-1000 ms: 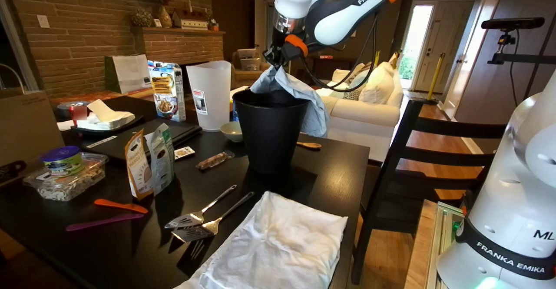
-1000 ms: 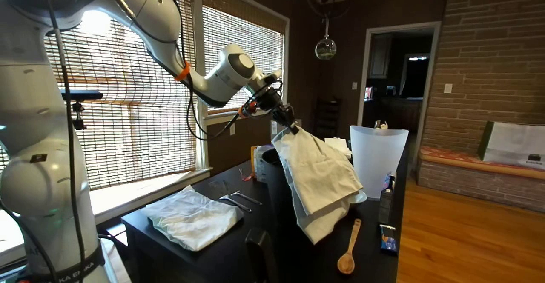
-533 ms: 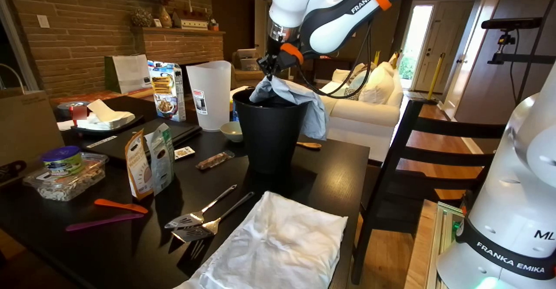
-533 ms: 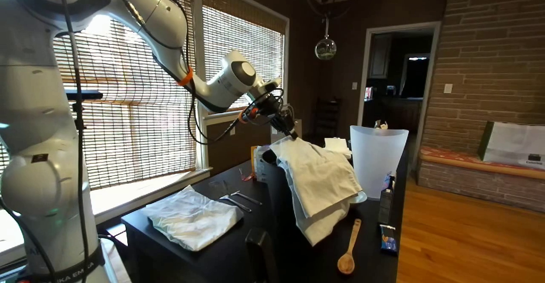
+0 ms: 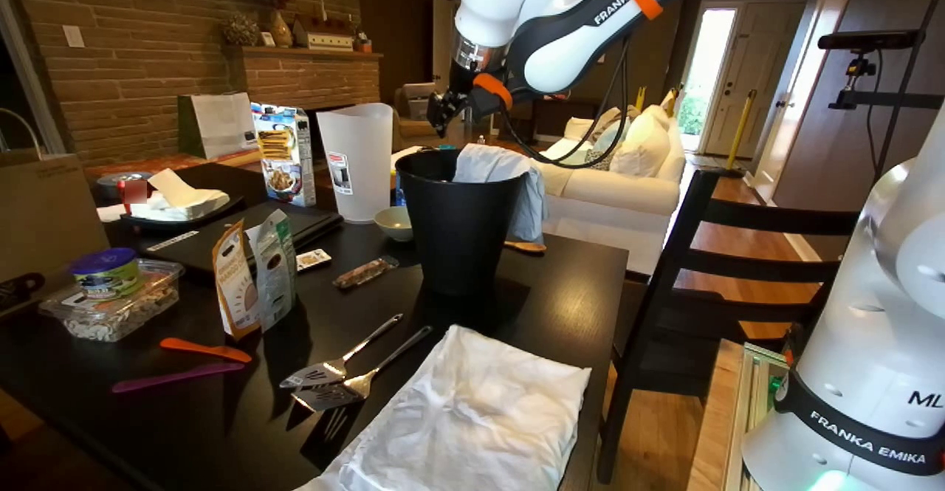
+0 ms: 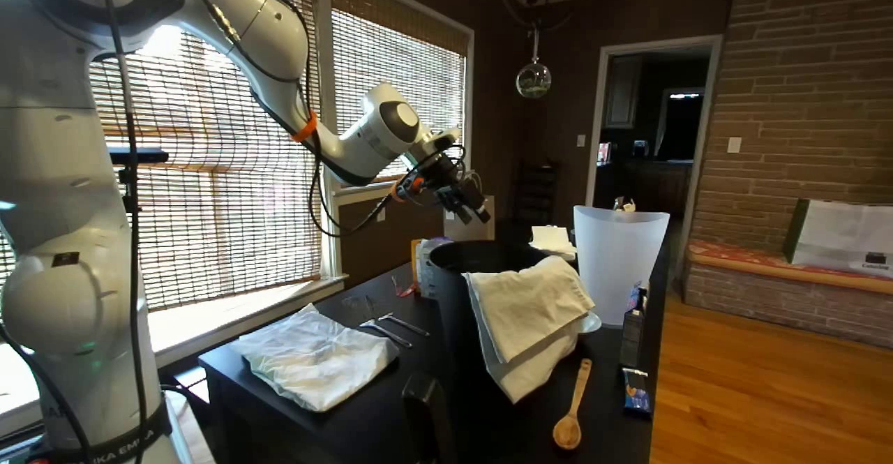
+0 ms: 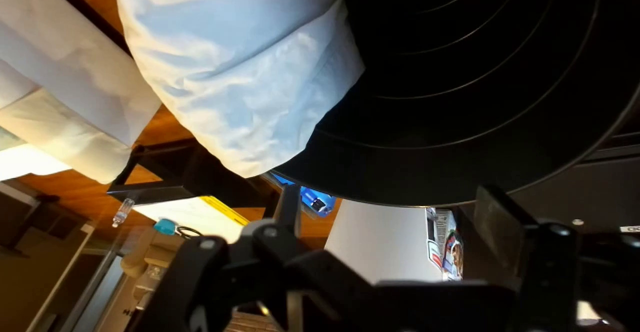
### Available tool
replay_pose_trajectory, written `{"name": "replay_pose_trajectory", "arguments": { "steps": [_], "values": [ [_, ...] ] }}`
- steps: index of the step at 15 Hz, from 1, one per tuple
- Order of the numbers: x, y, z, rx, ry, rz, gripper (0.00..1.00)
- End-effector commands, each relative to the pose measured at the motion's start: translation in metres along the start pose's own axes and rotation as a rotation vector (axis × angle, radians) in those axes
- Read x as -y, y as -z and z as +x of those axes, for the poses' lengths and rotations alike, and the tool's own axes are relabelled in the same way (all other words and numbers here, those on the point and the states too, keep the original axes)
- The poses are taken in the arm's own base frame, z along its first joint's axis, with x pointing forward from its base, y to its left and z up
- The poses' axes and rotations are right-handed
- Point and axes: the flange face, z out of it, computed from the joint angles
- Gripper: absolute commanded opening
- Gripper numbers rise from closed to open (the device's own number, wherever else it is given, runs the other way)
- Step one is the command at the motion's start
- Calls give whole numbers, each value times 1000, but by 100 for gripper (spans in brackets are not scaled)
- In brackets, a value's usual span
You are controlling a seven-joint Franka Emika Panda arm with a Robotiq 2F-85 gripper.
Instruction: Put the towel on the bin
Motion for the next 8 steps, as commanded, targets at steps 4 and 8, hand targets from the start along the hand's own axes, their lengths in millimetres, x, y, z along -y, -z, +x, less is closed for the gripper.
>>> {"name": "replay_pose_trajectory", "arguments": {
  "steps": [4,8],
  "values": [
    [-26,17,16,35,-62,-22,100],
    [-66,41,36,33,-131,-148,100]
  ]
}}
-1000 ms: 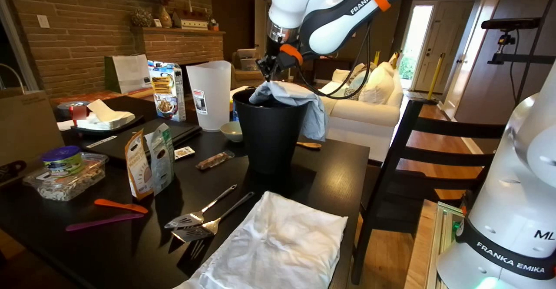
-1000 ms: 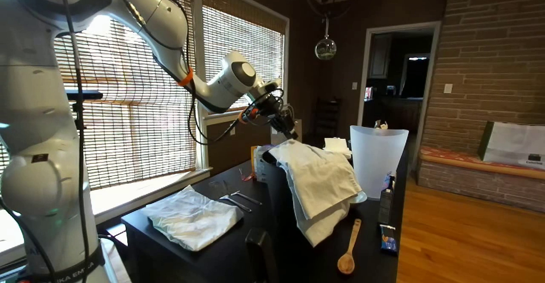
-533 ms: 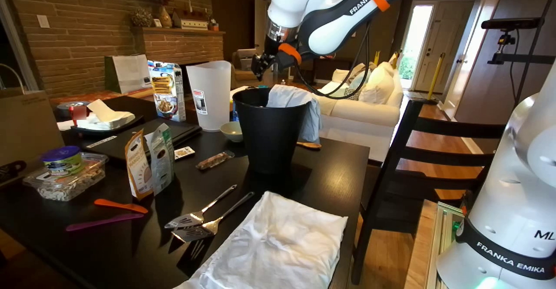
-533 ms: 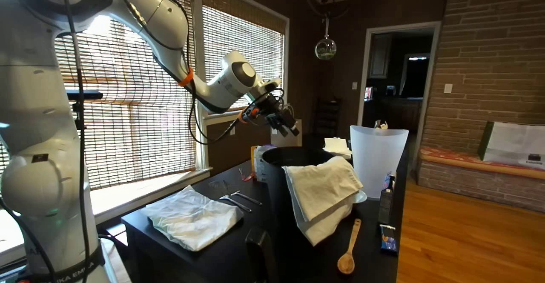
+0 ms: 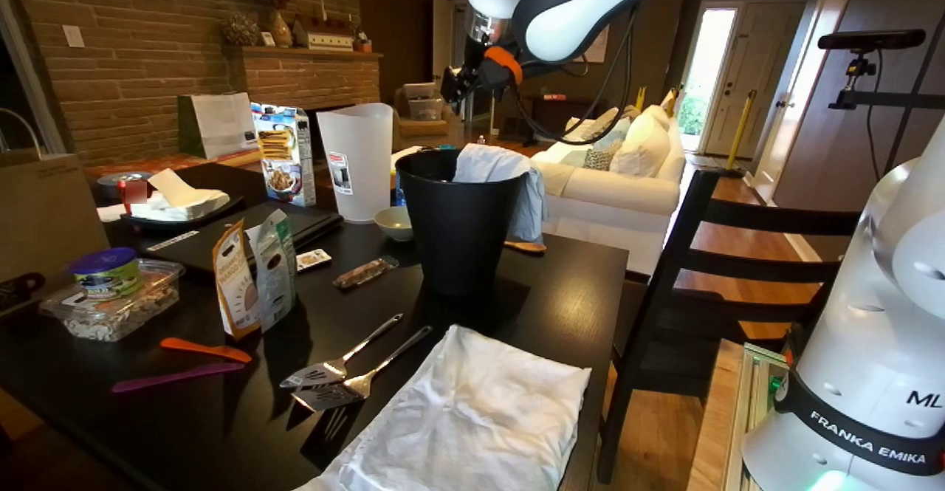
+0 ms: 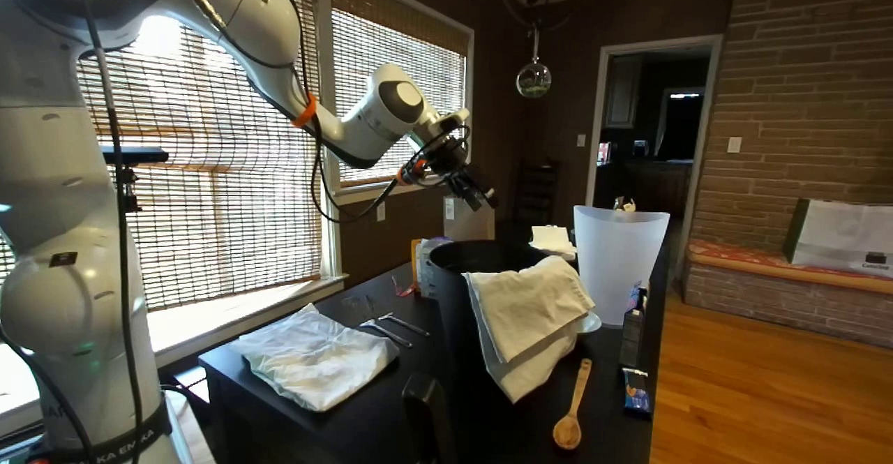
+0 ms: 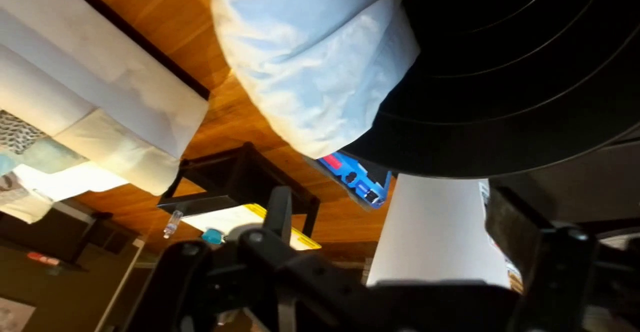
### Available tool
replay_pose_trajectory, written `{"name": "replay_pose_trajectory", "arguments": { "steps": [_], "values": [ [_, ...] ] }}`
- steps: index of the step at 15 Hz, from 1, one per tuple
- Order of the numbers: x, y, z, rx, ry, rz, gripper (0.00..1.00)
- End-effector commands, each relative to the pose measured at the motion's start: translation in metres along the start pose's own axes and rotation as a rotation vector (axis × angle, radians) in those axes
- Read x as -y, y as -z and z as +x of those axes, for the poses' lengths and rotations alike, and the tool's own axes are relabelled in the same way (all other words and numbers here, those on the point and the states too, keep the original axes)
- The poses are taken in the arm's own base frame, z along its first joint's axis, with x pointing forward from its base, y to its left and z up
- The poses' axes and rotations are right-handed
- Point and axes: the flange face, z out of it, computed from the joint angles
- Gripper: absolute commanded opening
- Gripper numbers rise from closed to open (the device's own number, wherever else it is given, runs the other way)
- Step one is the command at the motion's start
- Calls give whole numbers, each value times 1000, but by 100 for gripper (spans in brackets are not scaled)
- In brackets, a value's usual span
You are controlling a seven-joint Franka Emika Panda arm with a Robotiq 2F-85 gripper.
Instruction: Put the towel on the bin
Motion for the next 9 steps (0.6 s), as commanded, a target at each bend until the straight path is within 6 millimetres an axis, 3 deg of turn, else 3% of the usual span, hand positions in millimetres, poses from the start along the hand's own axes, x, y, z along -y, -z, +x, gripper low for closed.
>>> {"name": "replay_pose_trajectory", "arguments": {
  "steps": [1,5,9],
  "values": [
    [-38,23,19,18,-59,-121,100],
    [-72,29,20,154,-105,-229,100],
    [-80,27,12,267,-140,-179,100]
  ]
}}
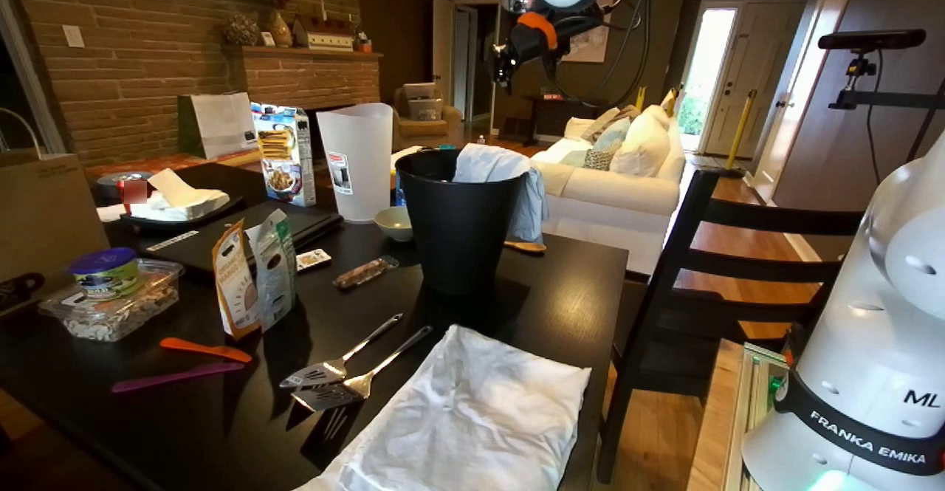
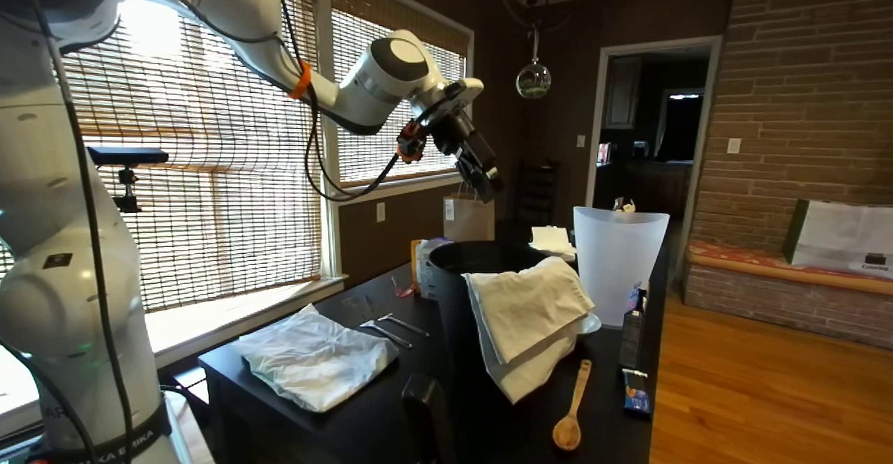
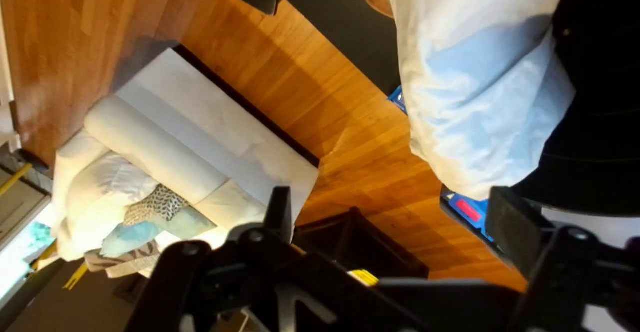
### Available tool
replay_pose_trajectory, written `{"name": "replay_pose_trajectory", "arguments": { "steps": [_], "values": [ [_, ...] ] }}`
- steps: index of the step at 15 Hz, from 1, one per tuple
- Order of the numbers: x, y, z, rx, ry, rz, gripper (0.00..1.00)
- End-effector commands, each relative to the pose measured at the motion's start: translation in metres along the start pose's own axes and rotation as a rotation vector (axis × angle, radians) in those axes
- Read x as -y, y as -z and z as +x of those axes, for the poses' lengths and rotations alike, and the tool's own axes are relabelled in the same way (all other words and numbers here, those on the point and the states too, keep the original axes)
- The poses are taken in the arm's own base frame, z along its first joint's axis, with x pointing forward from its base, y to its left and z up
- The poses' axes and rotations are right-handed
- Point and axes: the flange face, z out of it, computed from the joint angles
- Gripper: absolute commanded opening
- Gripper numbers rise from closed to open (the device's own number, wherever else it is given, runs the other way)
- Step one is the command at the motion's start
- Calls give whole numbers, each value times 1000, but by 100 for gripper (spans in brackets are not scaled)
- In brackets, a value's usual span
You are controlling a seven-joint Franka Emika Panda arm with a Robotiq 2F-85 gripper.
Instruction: Put the towel on the bin
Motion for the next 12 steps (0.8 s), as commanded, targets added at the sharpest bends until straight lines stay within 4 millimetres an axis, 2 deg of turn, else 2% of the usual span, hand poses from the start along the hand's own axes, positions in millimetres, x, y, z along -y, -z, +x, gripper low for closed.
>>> {"name": "replay_pose_trajectory", "arguments": {
  "steps": [1,4,5,12],
  "values": [
    [-9,0,-2,105,-17,64,100],
    [-14,-3,-1,139,-35,98,100],
    [-6,-7,-4,115,-30,71,100],
    [-8,-9,-4,124,-37,77,100]
  ]
}}
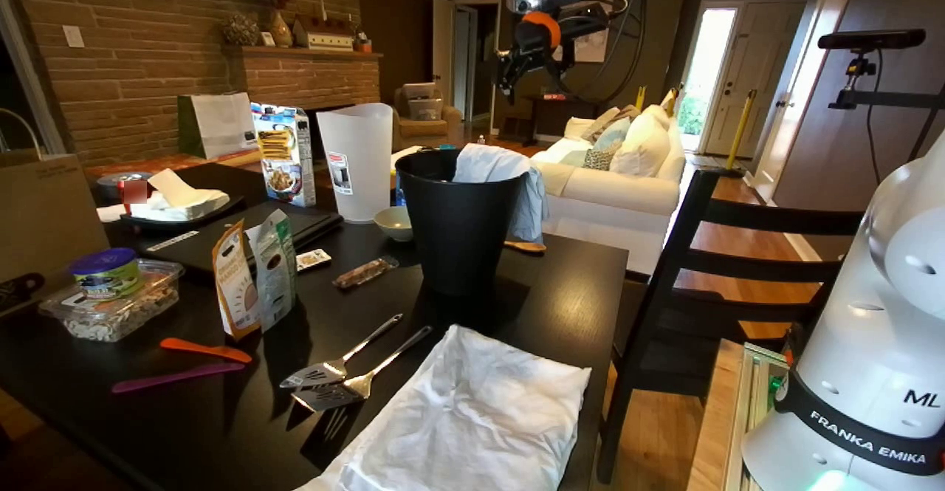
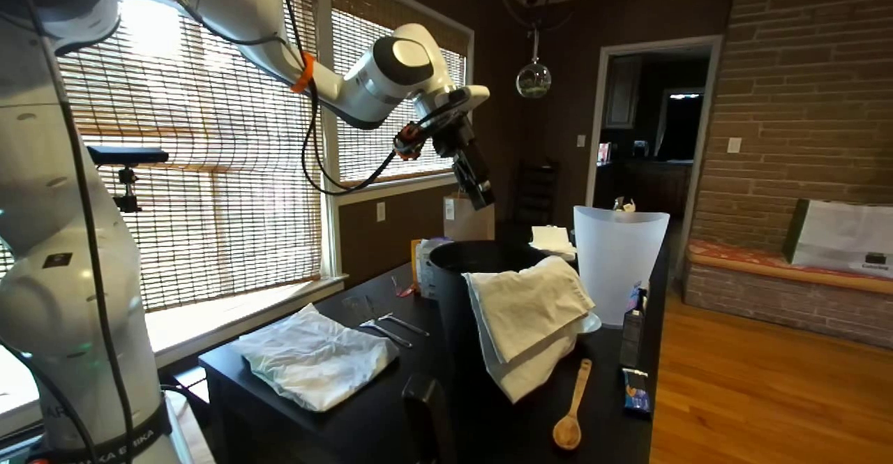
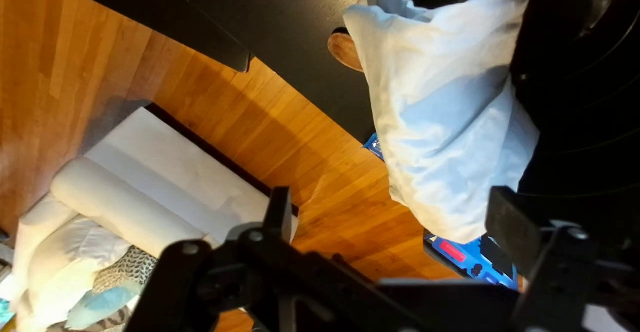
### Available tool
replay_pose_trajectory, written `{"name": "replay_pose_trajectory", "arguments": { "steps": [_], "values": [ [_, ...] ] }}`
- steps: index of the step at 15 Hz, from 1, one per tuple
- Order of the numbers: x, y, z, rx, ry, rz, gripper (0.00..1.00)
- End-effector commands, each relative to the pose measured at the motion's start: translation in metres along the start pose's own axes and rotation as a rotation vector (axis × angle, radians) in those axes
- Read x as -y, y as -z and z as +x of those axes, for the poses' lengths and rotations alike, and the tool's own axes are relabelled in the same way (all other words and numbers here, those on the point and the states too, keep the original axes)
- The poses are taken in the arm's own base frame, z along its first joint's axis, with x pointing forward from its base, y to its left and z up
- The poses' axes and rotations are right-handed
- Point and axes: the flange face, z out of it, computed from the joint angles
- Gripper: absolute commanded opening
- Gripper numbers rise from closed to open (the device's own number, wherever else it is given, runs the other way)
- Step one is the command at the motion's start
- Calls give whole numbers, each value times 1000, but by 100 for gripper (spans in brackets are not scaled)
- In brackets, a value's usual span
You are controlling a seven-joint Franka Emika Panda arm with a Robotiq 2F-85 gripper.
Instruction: Put the towel on the bin
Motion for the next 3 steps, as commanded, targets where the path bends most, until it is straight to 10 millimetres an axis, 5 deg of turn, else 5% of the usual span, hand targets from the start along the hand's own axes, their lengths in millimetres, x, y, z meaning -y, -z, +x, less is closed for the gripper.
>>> {"name": "replay_pose_trajectory", "arguments": {
  "steps": [1,3],
  "values": [
    [0,0,0,1,0,0,100],
    [0,0,0,1,0,0,100]
  ]
}}
